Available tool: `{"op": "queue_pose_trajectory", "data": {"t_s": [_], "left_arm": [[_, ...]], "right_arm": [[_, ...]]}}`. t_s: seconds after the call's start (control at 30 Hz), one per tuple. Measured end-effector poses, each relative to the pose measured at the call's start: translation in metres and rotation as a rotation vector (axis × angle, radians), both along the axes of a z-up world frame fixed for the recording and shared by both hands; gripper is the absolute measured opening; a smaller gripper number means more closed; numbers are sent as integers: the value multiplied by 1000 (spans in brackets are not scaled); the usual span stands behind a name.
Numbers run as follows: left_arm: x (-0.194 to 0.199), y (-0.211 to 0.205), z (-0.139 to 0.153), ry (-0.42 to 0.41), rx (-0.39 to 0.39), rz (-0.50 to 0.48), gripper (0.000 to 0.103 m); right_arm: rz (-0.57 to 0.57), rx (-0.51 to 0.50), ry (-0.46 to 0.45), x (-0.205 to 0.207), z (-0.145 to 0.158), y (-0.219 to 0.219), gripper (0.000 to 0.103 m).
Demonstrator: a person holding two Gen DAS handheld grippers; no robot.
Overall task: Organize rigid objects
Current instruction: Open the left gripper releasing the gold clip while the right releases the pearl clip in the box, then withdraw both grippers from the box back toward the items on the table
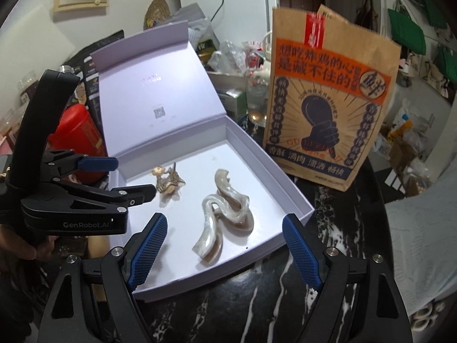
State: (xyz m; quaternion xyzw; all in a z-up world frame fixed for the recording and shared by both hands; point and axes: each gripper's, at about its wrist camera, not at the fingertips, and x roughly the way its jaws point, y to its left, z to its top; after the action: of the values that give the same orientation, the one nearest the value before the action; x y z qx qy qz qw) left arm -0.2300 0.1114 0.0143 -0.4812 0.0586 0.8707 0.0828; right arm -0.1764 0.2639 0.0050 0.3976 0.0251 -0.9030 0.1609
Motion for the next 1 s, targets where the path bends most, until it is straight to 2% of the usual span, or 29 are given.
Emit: {"op": "queue_pose_trajectory", "data": {"t_s": [0.37,0.57,1.0], "left_arm": [[28,-3,33,96,-7,17,81],[46,-6,44,130,10,9,94],[94,-15,68,209,6,11,94]], "right_arm": [[0,8,82,33,33,-3,88],[-6,8,113,50,44,-3,91],[-17,15,171,91,65,-4,93]]}}
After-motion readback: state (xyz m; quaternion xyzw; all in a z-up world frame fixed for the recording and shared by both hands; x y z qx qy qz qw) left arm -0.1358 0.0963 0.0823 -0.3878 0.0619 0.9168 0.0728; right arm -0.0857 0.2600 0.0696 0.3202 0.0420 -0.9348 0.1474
